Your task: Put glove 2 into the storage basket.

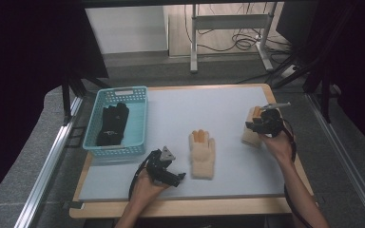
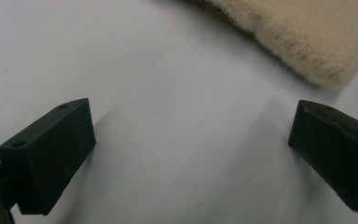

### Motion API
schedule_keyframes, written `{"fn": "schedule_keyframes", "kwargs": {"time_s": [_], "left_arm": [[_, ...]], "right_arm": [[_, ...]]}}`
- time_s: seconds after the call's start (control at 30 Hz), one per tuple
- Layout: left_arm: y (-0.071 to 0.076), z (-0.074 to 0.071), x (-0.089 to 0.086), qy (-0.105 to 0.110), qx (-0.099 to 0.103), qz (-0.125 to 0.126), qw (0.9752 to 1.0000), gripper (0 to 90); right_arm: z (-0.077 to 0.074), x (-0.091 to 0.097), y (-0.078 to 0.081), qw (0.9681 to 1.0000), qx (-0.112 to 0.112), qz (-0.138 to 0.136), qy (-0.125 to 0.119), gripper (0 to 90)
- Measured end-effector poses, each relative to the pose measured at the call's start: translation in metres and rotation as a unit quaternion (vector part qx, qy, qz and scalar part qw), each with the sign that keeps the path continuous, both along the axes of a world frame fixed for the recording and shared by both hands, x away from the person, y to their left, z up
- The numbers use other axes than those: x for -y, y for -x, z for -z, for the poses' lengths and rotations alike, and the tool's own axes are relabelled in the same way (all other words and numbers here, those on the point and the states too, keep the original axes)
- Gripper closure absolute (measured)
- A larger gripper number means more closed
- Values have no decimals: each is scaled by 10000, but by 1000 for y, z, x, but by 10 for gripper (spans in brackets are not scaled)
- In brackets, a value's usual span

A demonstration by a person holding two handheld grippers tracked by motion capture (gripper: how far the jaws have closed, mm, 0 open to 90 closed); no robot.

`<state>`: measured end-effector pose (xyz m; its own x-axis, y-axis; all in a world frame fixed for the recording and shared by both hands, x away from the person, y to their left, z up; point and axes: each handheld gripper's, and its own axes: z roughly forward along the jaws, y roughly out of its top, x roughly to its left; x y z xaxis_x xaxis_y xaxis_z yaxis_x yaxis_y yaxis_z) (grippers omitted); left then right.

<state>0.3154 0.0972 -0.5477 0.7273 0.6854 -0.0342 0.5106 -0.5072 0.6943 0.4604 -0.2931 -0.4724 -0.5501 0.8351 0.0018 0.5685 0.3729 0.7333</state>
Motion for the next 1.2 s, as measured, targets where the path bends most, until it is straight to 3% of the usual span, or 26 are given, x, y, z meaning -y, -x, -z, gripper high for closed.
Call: {"fn": "schedule_keyframes", "kwargs": {"time_s": [0.2,0.4,0.57,0.7,0.8,0.97,1.2], "left_arm": [[0,0,0,-10,1,5,10000,5],[0,0,0,-2,-1,1,10000,5],[0,0,0,-2,0,1,10000,5],[0,0,0,-1,0,0,10000,5],[0,0,0,-2,0,1,10000,5],[0,0,0,-1,1,-1,10000,5],[0,0,0,-1,-1,0,10000,5]], "right_arm": [[4,19,-10,9993,21,382,7,443],[19,24,-15,9989,-38,466,64,373],[32,21,-22,9987,-81,464,192,369],[41,18,-25,9985,-108,429,318,378],[43,16,-25,9987,-39,381,339,453],[41,17,-21,9989,-28,308,349,572],[32,19,-15,9993,26,236,288,589]]}}
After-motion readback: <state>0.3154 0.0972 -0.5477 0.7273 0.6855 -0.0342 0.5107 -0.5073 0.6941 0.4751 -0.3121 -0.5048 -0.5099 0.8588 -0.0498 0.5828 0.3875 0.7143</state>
